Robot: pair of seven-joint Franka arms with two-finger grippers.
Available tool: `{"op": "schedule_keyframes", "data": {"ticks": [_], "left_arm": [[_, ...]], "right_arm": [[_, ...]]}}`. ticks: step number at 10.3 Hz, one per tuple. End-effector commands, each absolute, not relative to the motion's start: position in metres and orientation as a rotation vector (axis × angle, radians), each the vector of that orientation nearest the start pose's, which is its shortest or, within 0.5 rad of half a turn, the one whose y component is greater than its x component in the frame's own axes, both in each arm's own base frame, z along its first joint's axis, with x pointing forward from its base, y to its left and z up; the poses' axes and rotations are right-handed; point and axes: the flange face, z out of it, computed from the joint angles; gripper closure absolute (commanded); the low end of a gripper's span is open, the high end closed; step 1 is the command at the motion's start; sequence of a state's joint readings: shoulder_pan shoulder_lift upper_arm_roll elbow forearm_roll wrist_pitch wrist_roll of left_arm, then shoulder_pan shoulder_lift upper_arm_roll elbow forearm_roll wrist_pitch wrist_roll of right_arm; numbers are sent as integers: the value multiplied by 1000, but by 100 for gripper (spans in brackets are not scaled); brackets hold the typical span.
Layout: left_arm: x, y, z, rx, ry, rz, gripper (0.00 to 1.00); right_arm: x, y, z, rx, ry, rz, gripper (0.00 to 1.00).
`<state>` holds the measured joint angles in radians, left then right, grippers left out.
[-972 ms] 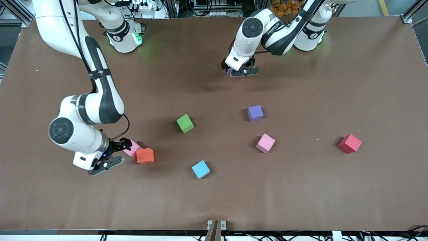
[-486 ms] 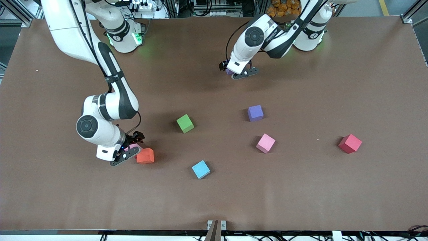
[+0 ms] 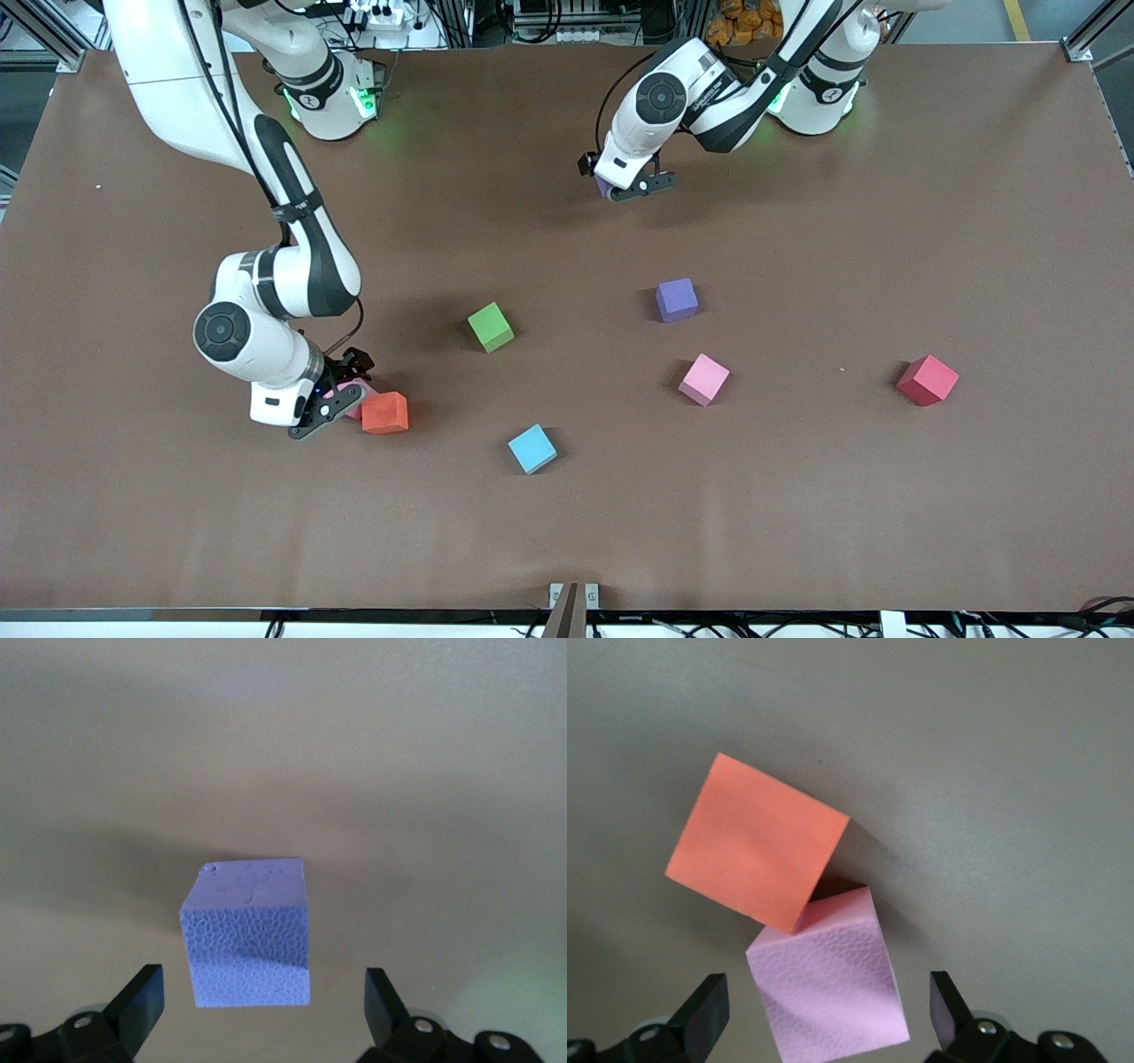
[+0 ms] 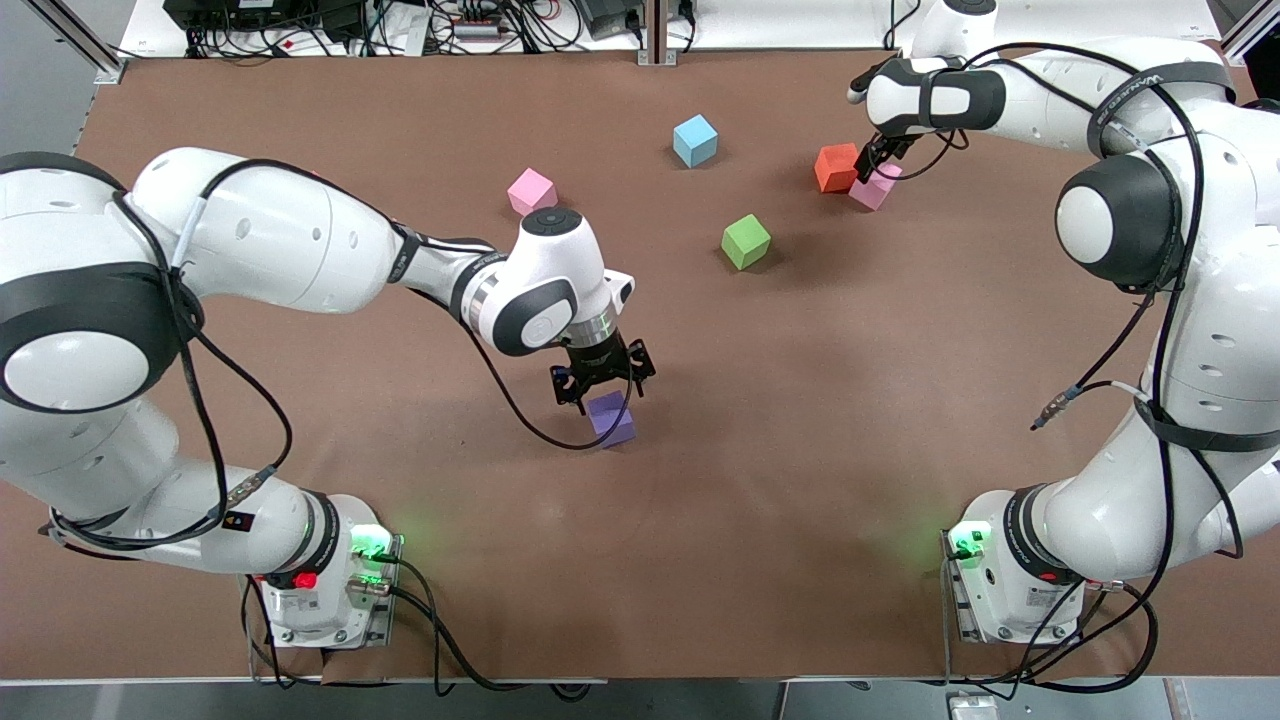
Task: Arrange blocks into number 1
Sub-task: 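Lift the lavender cube with the left gripper while the right gripper grasps pink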
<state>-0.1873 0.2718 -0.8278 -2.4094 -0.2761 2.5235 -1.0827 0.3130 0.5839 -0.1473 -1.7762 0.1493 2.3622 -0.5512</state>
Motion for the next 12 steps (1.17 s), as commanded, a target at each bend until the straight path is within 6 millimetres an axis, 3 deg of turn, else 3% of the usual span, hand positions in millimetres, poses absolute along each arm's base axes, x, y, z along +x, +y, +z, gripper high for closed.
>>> {"op": "schedule_keyframes", "data": {"ticks": [1,4,5,6,7,8,9,11,12], "left_arm": [[242,-420,218,-3150,-521,586,0],[240,-420,210,-3141,-524,613,0],[239,-419,208,-3140,-511,621,15],[238,-419,204,-3137,-494,623,42],[239,-419,204,-3136,-494,624,67],[240,-419,206,-3143,-486,614,92],[244,-422,213,-3161,-463,578,100],[248,-433,234,-3210,-425,505,100],[238,-447,245,-3238,-360,495,100]], "right_arm": [[647,114,223,-2964,-1010,-42,0],[649,113,203,-2972,-1033,-75,0],[649,112,204,-2973,-1029,-77,6],[651,106,206,-2987,-1004,-80,37],[653,98,212,-2997,-962,-89,61],[655,90,216,-2990,-845,-110,73],[655,88,227,-2967,-752,-128,73],[648,77,254,-2968,-602,-107,72],[637,79,273,-2974,-492,-120,71]]}}
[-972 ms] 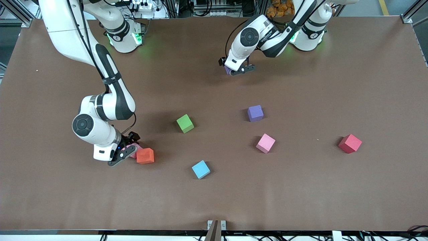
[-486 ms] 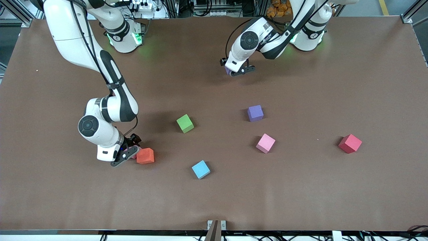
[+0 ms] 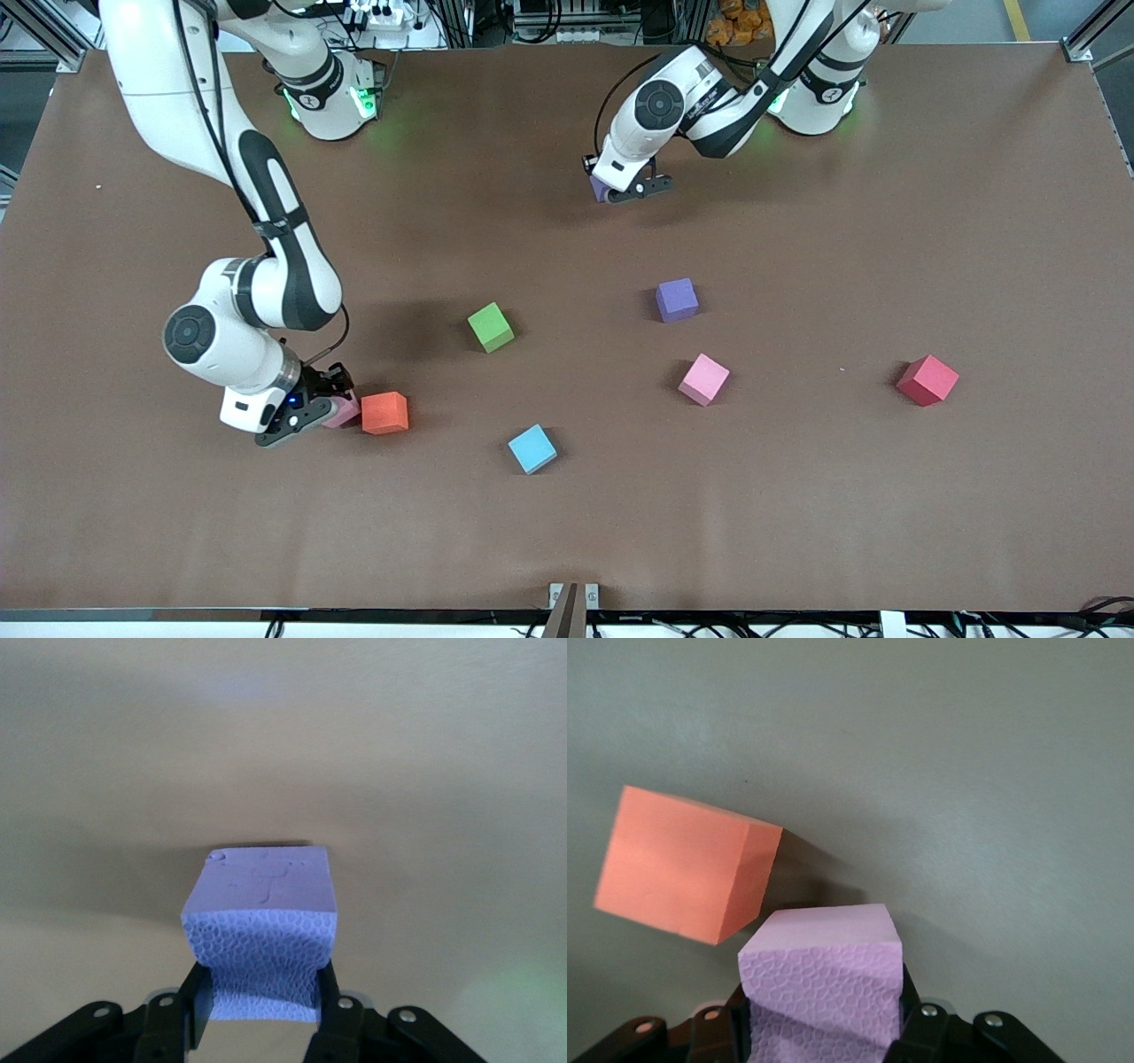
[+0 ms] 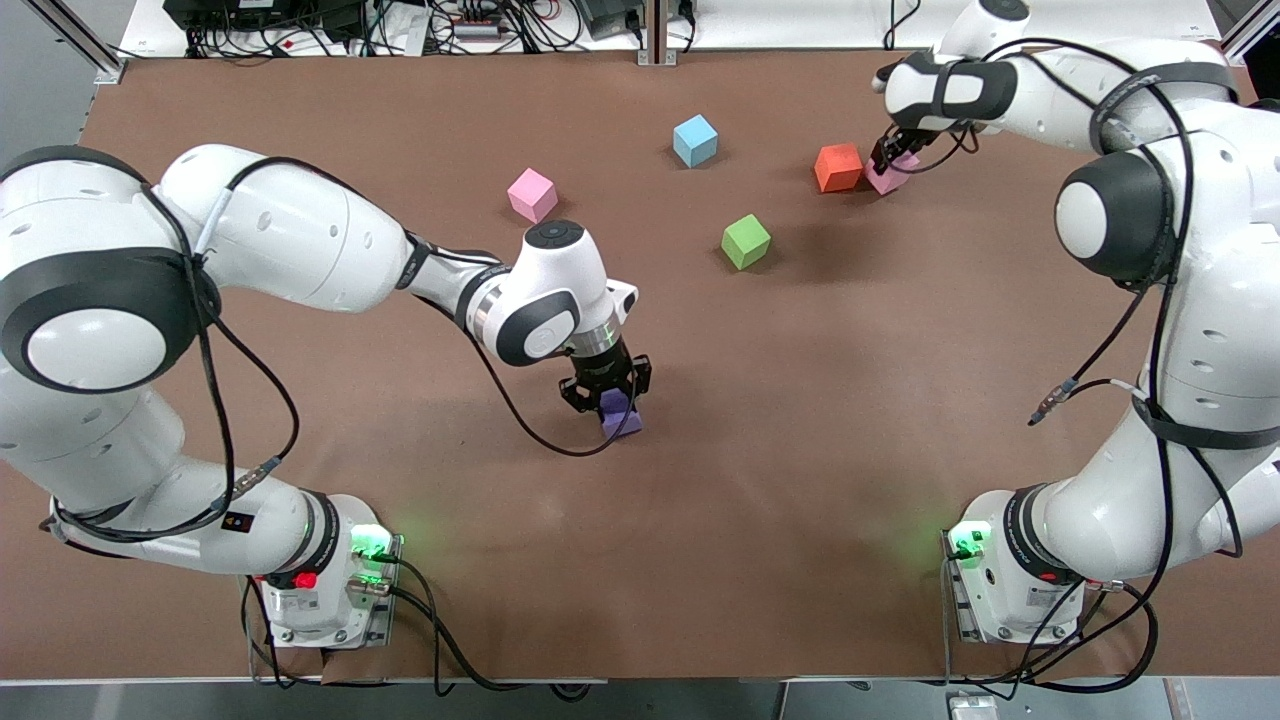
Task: Arrange blocks into number 1
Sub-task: 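Lift the lavender cube with the left gripper while the right gripper grasps pink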
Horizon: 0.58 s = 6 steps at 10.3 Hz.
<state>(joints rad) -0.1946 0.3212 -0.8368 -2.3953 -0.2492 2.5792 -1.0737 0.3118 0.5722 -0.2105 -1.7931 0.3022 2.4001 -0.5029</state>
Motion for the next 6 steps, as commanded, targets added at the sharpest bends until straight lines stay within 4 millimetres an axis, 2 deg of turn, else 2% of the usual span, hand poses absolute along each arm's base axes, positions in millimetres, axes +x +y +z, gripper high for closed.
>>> {"op": "schedule_keyframes", "data": {"ticks": [1,2,4,6], "left_arm": [[230,-454,251,-3253,-313,480,100],[219,-461,253,-3257,-267,477,100],[202,-467,251,-3250,-212,494,100],[180,-475,247,-3239,-144,516,100]], "right_arm": [[621,88,293,-2979,-324,-126,71],[601,102,308,-2974,-183,-119,71],[572,96,331,-2950,40,-108,70],[545,87,338,-2925,236,-74,70]]}}
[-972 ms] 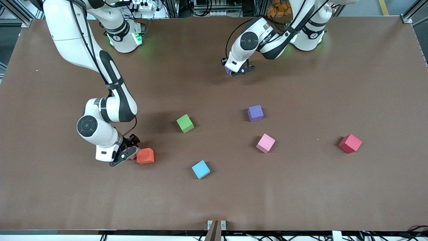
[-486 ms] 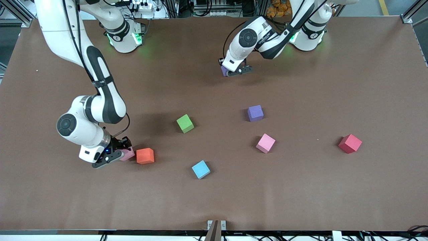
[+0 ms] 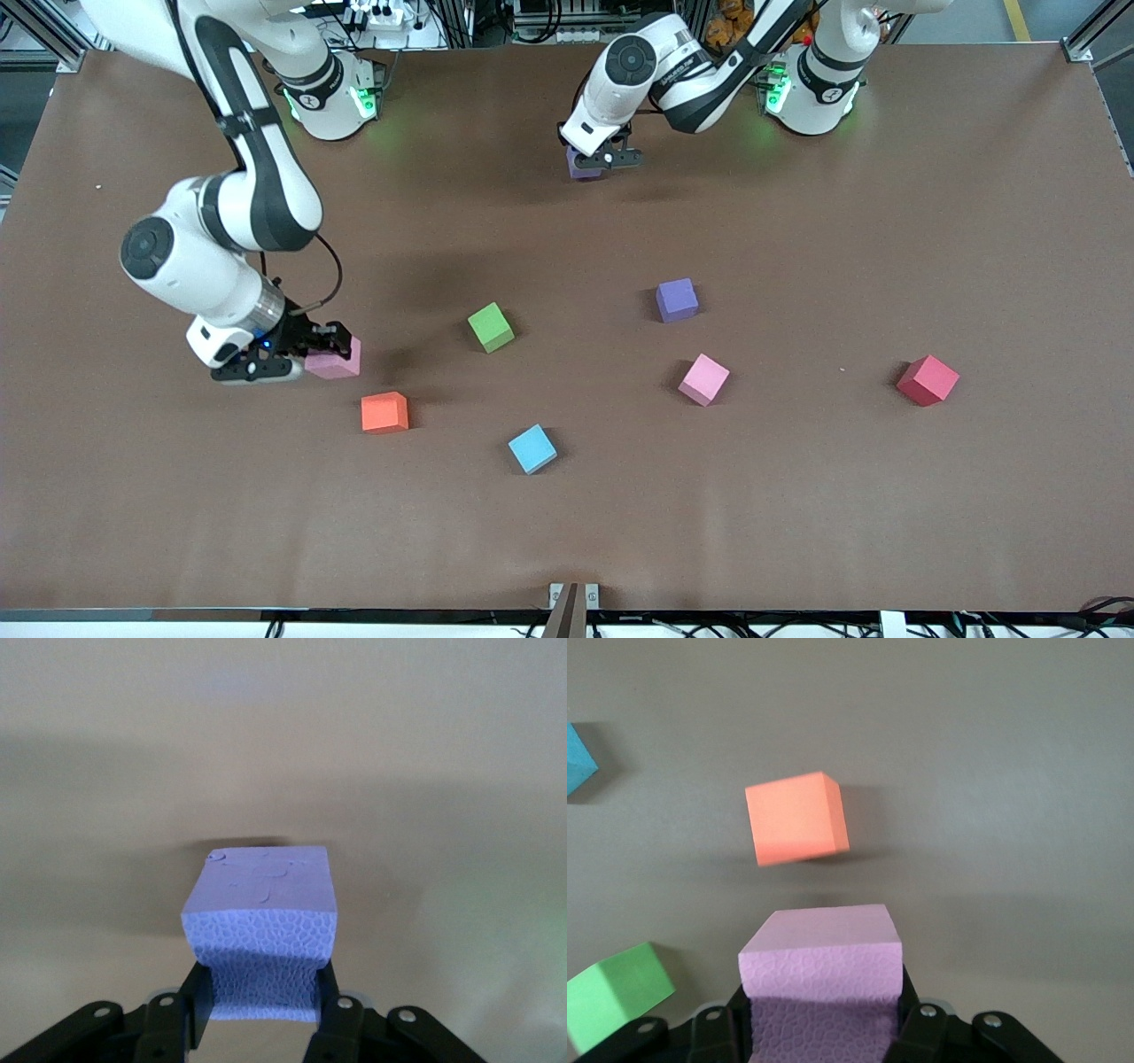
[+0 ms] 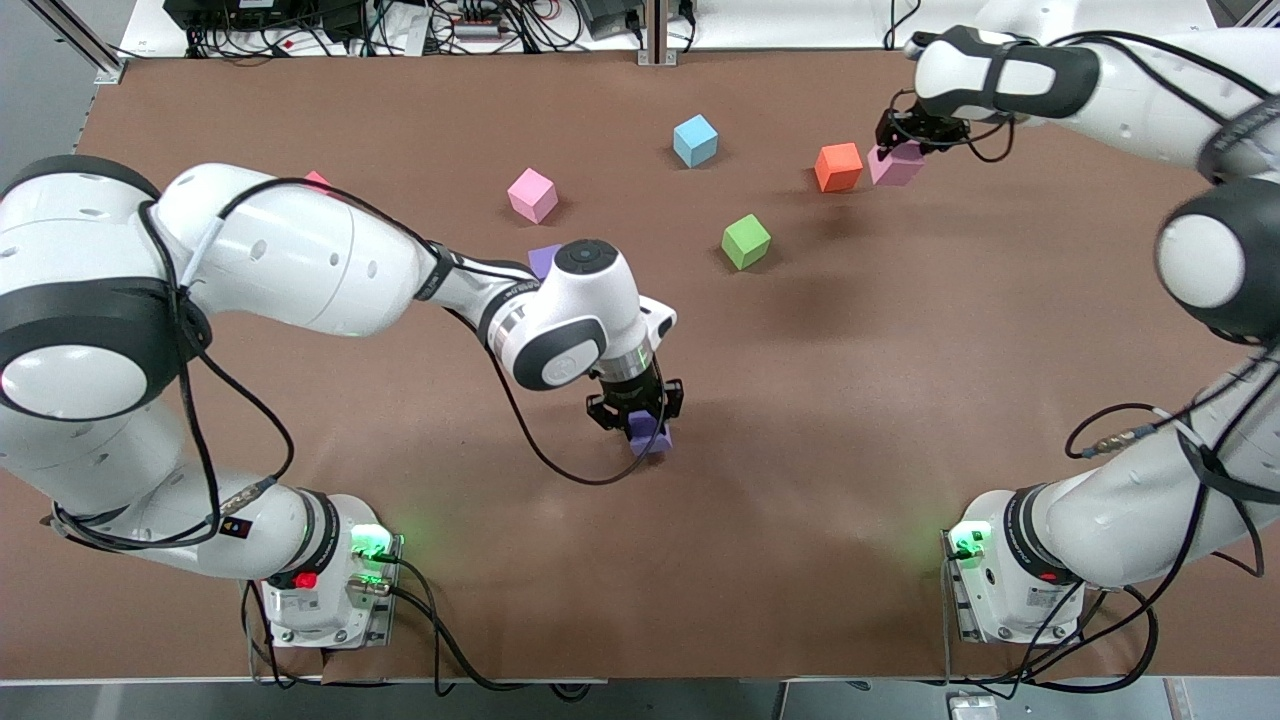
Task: Arrange blocks into number 1
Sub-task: 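Lift the lavender cube with the left gripper while the right gripper grasps pink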
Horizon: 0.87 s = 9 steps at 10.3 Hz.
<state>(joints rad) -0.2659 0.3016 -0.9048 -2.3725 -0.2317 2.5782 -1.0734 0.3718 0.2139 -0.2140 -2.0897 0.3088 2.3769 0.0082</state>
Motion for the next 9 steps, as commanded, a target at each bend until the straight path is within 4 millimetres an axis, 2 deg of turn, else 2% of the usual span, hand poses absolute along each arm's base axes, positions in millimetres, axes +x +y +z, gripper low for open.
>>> {"op": "schedule_keyframes", "data": {"ticks": [1,2,5,6,7,8,9], "left_arm": [[172,-478,246,-3234,-118,525,100],[161,-482,243,-3227,-85,539,100],[144,-485,232,-3204,14,547,100],[146,-486,231,-3204,10,552,100],[153,-486,229,-3204,-12,557,64],[155,-490,231,-3212,-20,556,1],[162,-489,231,-3214,-48,552,0]], "right_arm": [[538,87,340,-2914,323,-60,70],[531,93,340,-2918,391,-38,70],[513,135,333,-3004,523,-11,70],[509,147,332,-3008,514,-4,70],[504,150,329,-3011,506,6,71],[501,154,327,-3015,492,13,71],[498,161,327,-3013,513,18,72]]}}
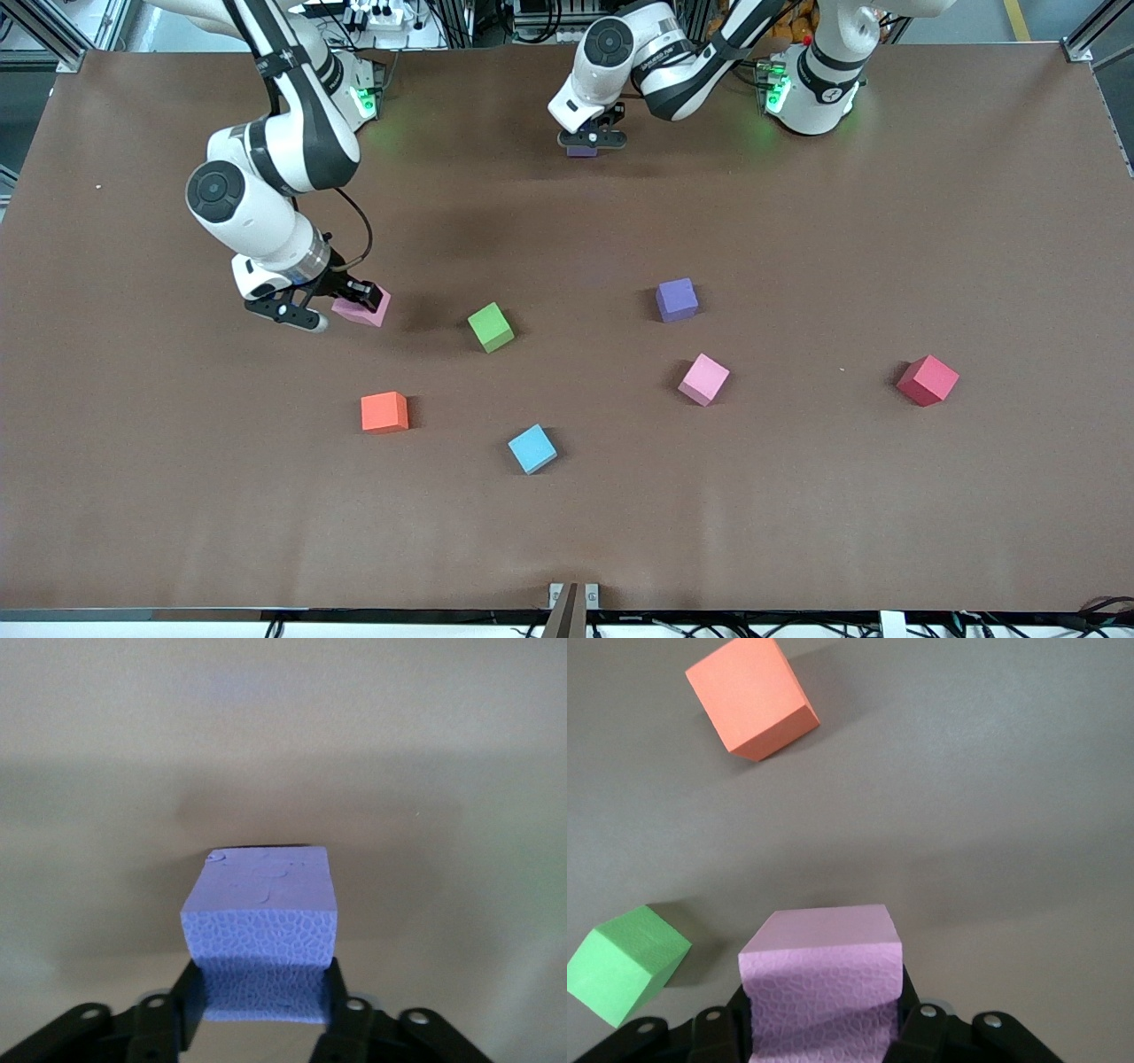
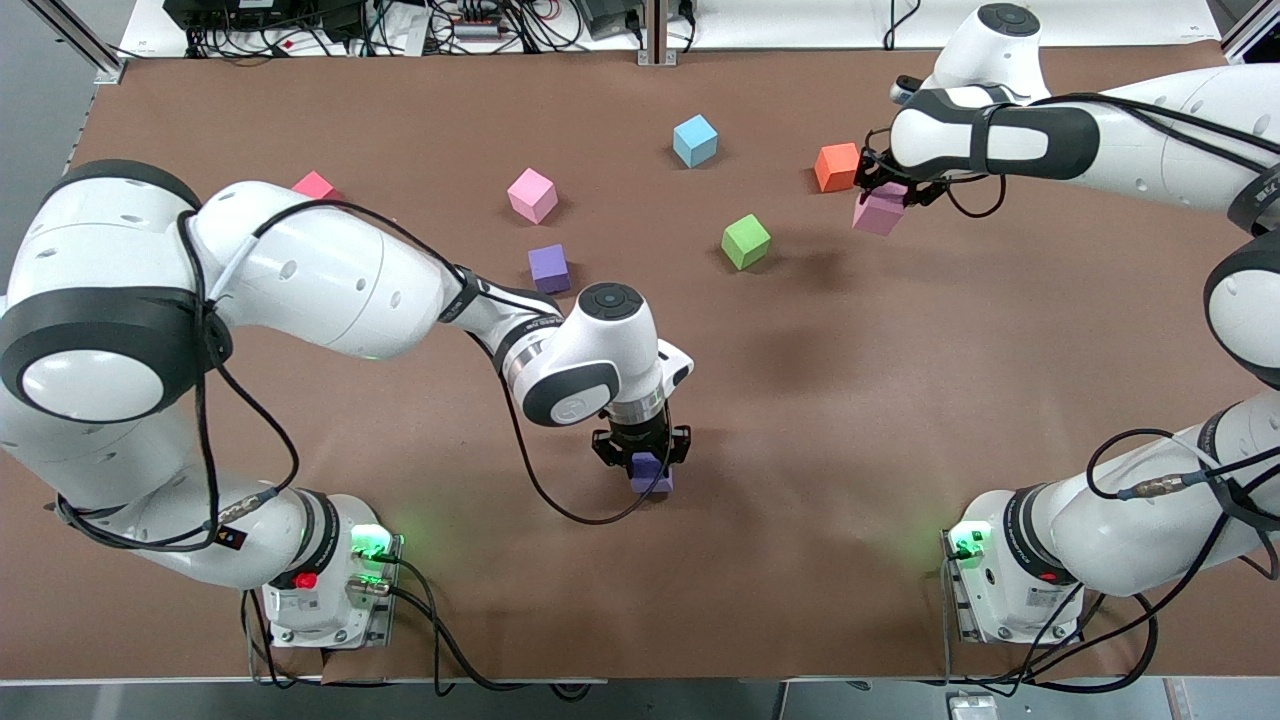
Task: Arrange blocks into number 1
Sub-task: 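Set the lavender cube down with the left gripper while the right gripper carries pink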
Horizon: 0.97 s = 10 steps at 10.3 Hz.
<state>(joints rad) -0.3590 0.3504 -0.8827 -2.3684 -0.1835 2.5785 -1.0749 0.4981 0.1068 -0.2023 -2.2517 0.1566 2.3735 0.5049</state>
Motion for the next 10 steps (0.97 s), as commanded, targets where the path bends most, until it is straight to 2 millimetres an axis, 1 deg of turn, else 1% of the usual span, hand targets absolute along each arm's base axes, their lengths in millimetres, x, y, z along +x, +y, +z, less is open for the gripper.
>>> {"op": "schedule_keyframes", "data": {"ticks": [1,2,3,4,5,6,7,8,9,10], "left_arm": [[174,-490,237,-3228,-79,535,0],[183,-495,249,-3247,-127,506,0],[194,-498,261,-3253,-177,488,0],[212,-497,276,-3255,-219,462,0],[242,-485,295,-3239,-297,419,0],[277,-460,313,-3215,-389,359,0],[310,-432,327,-3190,-480,311,0],[340,-404,337,-3169,-558,276,0],[367,-379,342,-3168,-611,245,0],[389,-355,342,-3163,-656,236,0]], "right_arm": [[493,179,327,-3008,539,22,72],[488,190,327,-3003,569,26,72],[482,205,327,-3004,560,31,72],[473,227,328,-3000,568,33,72],[459,254,328,-2999,557,40,72],[447,272,333,-2993,551,38,72],[440,273,334,-2993,547,41,72],[432,279,330,-3003,525,54,72],[413,305,327,-3016,485,67,72],[389,335,324,-3045,425,59,72]]}}
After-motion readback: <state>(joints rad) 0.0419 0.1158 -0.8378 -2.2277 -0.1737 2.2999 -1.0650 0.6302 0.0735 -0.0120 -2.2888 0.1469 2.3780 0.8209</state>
